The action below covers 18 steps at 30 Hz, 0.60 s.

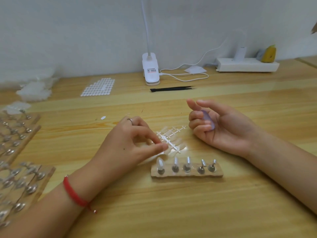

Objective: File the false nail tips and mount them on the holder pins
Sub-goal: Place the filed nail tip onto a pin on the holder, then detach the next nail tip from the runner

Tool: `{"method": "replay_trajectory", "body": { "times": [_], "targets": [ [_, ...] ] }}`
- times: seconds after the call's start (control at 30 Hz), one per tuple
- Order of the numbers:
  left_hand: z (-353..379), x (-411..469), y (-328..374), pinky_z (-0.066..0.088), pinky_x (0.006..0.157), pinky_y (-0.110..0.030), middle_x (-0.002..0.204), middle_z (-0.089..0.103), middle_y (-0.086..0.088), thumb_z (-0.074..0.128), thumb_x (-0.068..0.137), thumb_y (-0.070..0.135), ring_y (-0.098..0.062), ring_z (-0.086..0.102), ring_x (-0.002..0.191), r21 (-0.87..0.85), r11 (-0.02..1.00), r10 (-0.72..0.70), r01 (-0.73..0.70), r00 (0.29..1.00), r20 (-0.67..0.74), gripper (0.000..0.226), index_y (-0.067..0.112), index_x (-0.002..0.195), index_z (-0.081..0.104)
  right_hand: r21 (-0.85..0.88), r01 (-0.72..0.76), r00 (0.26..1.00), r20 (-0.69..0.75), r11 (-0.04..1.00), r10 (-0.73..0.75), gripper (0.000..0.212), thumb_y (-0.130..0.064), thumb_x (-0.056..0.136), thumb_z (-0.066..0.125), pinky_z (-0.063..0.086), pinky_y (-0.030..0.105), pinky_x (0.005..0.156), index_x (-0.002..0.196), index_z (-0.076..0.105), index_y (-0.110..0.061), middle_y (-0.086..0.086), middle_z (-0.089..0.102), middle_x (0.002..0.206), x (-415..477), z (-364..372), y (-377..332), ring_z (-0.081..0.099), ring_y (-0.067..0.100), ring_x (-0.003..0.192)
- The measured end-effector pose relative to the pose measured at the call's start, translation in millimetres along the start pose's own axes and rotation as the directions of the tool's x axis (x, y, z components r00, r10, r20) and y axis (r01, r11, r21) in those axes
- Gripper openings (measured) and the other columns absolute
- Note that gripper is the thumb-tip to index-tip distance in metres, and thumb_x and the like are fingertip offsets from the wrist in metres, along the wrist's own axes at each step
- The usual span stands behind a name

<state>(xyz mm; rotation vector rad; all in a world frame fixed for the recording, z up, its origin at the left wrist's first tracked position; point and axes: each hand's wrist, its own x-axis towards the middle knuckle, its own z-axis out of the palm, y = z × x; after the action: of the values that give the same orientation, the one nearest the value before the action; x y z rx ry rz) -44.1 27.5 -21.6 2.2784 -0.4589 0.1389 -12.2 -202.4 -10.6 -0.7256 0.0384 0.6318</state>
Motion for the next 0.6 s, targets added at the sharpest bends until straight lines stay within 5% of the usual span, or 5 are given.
{"method": "replay_trajectory", "body": {
  "times": [0.2,0.4,0.5,0.6],
  "targets": [
    [1.6,0.2,-1.2,0.042,0.075,-0.024,0.084,0.055,0.016,0.068,0.061,0.069,-0.010,0.052,0.090,0.085,0.991,0.099,-0.102,0.994,0.040,0.030,0.047,0.080,0.074,-0.016,-0.004,1.000,-0.021,1.000,0.003,0.017,-0.017,0.080,0.062,0.040,0.016,0.043,0.089,0.074,-0.008,-0.001,0.044,0.066,-1.4,2.9,1.3,0.039,0.006,0.052],
    [4.1,-0.5,2.6,0.040,0.069,-0.009,0.081,0.062,0.011,0.079,0.070,0.030,-0.005,0.059,0.079,-0.044,0.997,0.060,-0.059,0.998,0.008,0.008,0.034,0.073,0.074,-0.241,0.081,0.993,-0.066,0.967,-0.100,0.017,-0.019,0.078,0.065,0.037,0.017,0.042,0.085,0.079,-0.013,-0.001,0.047,0.066,-2.4,7.4,7.3,0.035,0.006,0.052],
    [0.9,1.3,6.2,0.038,0.056,-0.003,0.075,0.070,0.009,0.079,0.073,0.021,0.004,0.057,0.055,-0.279,0.960,-0.032,0.012,0.997,-0.066,0.007,0.024,0.070,0.073,-0.513,0.192,0.968,-0.043,0.837,-0.248,0.014,-0.022,0.071,0.076,0.032,0.016,0.040,0.084,0.079,-0.019,-0.004,0.047,0.065,-1.4,10.5,15.7,0.034,0.005,0.048],
    [1.3,4.8,9.0,0.044,0.059,-0.008,0.071,0.072,0.013,0.074,0.069,0.036,0.004,0.062,0.062,-0.431,0.900,-0.102,0.067,0.993,-0.059,0.013,0.028,0.079,0.075,-0.728,0.242,0.954,0.057,0.642,-0.295,0.028,-0.030,0.067,0.081,0.031,0.016,0.041,0.094,0.076,-0.024,-0.007,0.041,0.062,-2.1,12.5,21.8,0.034,0.005,0.049]
  ]
}}
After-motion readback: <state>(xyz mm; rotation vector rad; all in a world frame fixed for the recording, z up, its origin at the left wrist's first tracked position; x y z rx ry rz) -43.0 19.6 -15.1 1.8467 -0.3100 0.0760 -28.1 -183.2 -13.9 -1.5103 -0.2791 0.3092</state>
